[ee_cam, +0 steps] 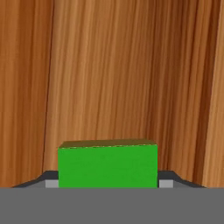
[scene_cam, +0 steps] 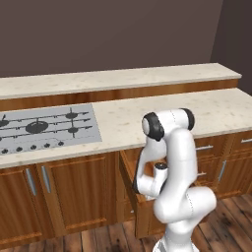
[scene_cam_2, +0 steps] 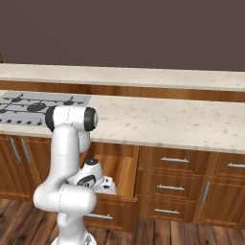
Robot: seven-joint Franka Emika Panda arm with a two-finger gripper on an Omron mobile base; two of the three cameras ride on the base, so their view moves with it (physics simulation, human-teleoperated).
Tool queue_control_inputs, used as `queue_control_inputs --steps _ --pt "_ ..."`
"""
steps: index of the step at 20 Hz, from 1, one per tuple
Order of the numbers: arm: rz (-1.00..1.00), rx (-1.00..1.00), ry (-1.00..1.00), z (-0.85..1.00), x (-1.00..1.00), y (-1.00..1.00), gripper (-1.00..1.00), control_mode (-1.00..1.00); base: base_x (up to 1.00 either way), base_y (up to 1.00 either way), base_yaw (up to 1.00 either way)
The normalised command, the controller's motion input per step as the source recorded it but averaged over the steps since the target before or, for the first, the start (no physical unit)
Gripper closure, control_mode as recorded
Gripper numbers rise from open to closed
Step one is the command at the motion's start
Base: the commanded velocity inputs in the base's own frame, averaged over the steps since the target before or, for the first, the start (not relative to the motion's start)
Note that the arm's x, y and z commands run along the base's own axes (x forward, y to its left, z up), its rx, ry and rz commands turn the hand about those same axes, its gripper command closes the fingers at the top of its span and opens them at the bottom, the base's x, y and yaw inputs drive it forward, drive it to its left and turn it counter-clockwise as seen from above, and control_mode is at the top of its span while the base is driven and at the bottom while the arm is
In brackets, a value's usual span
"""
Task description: Restock the sink supplies by placing the sponge and soap dispenser on the counter and next to the sink. Make sure the soap dispenser is upright.
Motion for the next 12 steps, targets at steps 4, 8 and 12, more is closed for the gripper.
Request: queue_control_inputs --steps 4,8,12 --pt "0.0 0.0 0.0 0.0 0.0 0.0 1.0 -1.0 0.0 0.0 0.0" --pt "0.0 0.0 0.0 0.0 0.0 0.0 1.0 -1.0 0.0 0.0 0.0" --pt "0.0 0.0 0.0 0.0 0.0 -0.01 1.0 -1.0 0.0 0.0 0.0"
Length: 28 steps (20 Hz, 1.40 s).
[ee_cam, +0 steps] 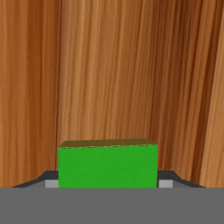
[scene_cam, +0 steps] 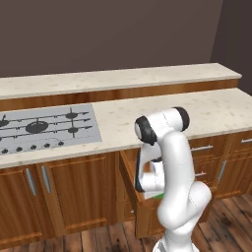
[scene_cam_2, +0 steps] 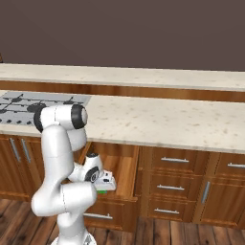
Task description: Restock the sink supplies by placing the sponge and soap dispenser on the counter and next to the sink. Make sure the soap dispenser is upright.
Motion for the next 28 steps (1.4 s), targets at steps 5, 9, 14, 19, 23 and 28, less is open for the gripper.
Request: queue_control_inputs --steps 5,9,14,19,23,28 --pt "0.0 0.02 0.0 0.0 0.01 -0.21 1.0 -1.0 0.0 0.0 0.0" --pt "0.05 0.05 0.0 0.19 0.0 -0.28 1.0 -1.0 0.0 0.0 0.0" --pt "0.08 0.0 0.0 0.87 0.0 -0.16 1.0 -1.0 0.0 0.0 0.0" --pt "0.08 0.0 0.0 1.0 -0.02 -0.04 1.0 -1.0 0.0 0.0 0.0" --pt "0.04 0.0 0.0 1.0 -0.16 0.0 1.0 -1.0 0.0 0.0 0.0" --pt "0.04 0.0 -0.01 1.0 -0.15 -0.01 1.0 -1.0 0.0 0.0 0.0"
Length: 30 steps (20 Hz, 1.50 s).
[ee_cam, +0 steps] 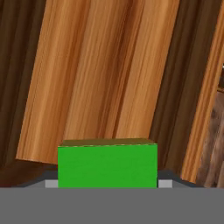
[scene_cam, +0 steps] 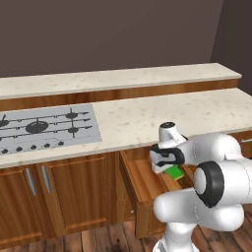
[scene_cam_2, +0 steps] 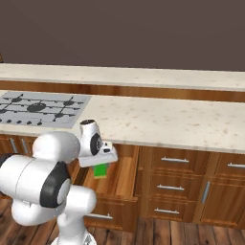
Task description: Restock the sink supplies by placing the sponge and soap dispenser on the counter and next to the sink. Make sure the soap dispenser is upright.
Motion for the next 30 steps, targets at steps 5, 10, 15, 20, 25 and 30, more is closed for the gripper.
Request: queue_control_inputs --steps 5,10,15,20,25,30 --pt "0.0 0.01 0.0 1.0 -0.06 0.0 1.0 -1.0 0.0 0.0 0.0" --pt "0.02 0.0 -0.02 1.0 -0.23 0.19 1.0 -1.0 0.0 0.0 0.0" --pt "0.05 0.0 0.0 0.82 -0.1 0.51 1.0 -1.0 0.0 0.0 0.0" --pt "0.09 0.0 0.0 0.5 0.0 0.57 1.0 -1.0 0.0 0.0 0.0" --pt "0.1 0.0 0.0 0.17 0.0 0.45 1.0 1.0 0.0 0.39 0.13" --pt "0.0 0.0 0.0 0.0 0.0 0.0 1.0 1.0 0.0 1.0 0.5"
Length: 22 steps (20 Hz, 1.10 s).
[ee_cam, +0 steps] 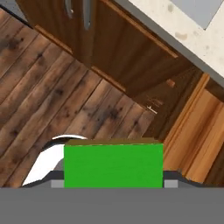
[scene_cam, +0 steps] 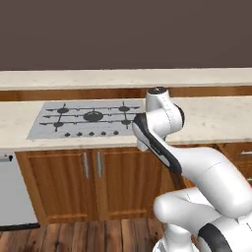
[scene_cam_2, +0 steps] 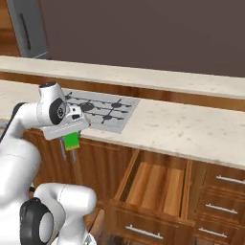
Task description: Restock the sink supplies by placing the sponge and soap dispenser on the counter and next to the sink. Make sure the soap dispenser is upright.
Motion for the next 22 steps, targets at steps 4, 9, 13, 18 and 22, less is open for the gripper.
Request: queue_control_inputs --steps 4,9,13,18,22 --pt "0.0 0.0 0.0 0.0 0.0 0.0 1.0 1.0 -0.01 0.98 0.68" --pt "0.0 0.0 0.0 0.0 0.0 0.0 1.0 1.0 0.0 0.7 0.79" --pt "0.0 0.0 0.0 0.0 0.0 0.0 1.0 1.0 0.0 0.54 0.83" --pt "0.0 0.0 0.0 0.0 0.0 0.0 1.0 1.0 0.02 0.29 0.87" --pt "0.0 0.0 0.0 0.0 0.0 0.0 1.0 1.0 0.25 -0.01 0.91"
